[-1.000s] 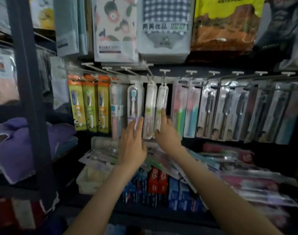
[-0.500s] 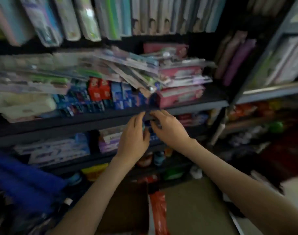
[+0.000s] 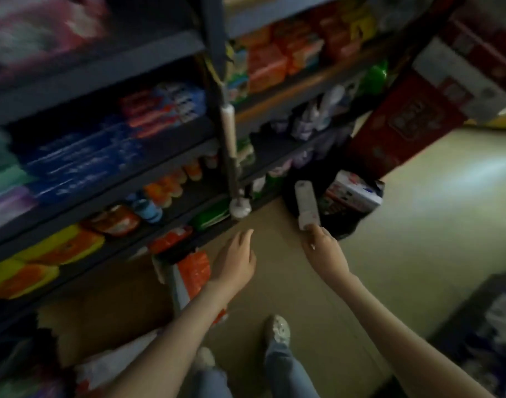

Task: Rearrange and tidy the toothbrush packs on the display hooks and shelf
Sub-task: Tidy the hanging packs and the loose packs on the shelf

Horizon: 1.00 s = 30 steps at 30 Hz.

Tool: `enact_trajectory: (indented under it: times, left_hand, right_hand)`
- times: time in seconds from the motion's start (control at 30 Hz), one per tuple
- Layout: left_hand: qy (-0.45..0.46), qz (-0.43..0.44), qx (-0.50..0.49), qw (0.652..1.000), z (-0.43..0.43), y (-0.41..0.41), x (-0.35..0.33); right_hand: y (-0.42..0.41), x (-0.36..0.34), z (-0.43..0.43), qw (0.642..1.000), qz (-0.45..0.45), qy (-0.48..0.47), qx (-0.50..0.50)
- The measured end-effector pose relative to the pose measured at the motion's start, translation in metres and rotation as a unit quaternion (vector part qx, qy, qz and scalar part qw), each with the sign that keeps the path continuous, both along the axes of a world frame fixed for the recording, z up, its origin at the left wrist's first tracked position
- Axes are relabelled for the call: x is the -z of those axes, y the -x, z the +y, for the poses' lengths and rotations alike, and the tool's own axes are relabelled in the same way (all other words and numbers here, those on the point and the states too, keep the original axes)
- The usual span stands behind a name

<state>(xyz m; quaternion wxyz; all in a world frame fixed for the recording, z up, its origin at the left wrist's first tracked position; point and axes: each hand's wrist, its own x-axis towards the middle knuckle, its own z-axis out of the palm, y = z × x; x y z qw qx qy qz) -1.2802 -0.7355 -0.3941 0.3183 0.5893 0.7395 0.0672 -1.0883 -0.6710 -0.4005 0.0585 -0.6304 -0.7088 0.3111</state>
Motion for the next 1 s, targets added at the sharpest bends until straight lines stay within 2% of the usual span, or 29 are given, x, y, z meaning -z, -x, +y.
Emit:
enact_trajectory:
  times: [0.13, 0.27, 0.4, 0.6, 0.73, 0.83, 0.9, 0.93, 1.0]
  left_hand:
    - [0.02, -0.017, 0.068, 0.997, 0.039, -0.067, 0.06]
    - [0.054, -0.029, 0.15, 0.987, 0.08, -0.111, 0.18]
    - [0.076, -0.012, 0.21, 0.975, 0.111, -0.135, 0.321]
    - [0.062, 0.049, 0.276, 0.958, 0.143, -0.157, 0.51]
    - [0.09, 0.046, 0.285, 0.953, 0.161, -0.171, 0.625]
    - [0.096, 0.041, 0.27, 0.957, 0.17, -0.175, 0.677]
    - [0.105, 0.032, 0.253, 0.961, 0.173, -0.174, 0.692]
    - [0.105, 0.032, 0.247, 0.963, 0.174, -0.174, 0.692]
    - [0.115, 0.026, 0.246, 0.962, 0.175, -0.178, 0.67]
  right_hand:
    - [-0.083, 0.065, 0.006, 0.992, -0.036, 0.061, 0.105]
    - [-0.137, 0.176, 0.01, 0.976, -0.056, 0.091, 0.189]
    - [-0.168, 0.323, 0.027, 0.966, -0.088, 0.124, 0.211]
    - [-0.191, 0.54, 0.063, 0.958, -0.075, 0.171, 0.219]
    - [-0.223, 0.669, 0.096, 0.951, -0.102, 0.179, 0.23]
    - [-0.234, 0.721, 0.114, 0.945, -0.139, 0.156, 0.253]
    - [-0.223, 0.73, 0.113, 0.948, -0.153, 0.17, 0.22]
    - [-0.214, 0.727, 0.109, 0.956, -0.142, 0.182, 0.183]
    - [-0.195, 0.704, 0.092, 0.966, -0.062, 0.203, 0.147]
